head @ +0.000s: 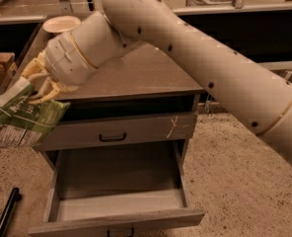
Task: Place green jalapeno chip bag into middle drawer
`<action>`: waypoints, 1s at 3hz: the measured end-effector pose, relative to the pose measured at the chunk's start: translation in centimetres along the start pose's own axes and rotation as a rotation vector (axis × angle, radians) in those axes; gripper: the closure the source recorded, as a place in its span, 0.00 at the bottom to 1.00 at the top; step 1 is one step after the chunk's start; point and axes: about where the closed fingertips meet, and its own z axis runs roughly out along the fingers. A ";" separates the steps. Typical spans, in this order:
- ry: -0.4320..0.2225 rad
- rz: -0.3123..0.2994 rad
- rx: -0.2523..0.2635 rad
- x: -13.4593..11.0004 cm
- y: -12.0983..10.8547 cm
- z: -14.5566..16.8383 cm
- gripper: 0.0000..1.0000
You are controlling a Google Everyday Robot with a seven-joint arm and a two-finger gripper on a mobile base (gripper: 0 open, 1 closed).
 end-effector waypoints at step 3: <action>0.065 0.161 0.269 -0.7 7.9 1.2 1.00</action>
Offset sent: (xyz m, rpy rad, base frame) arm 0.0203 -0.1643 -0.2408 0.2368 0.1211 -1.1076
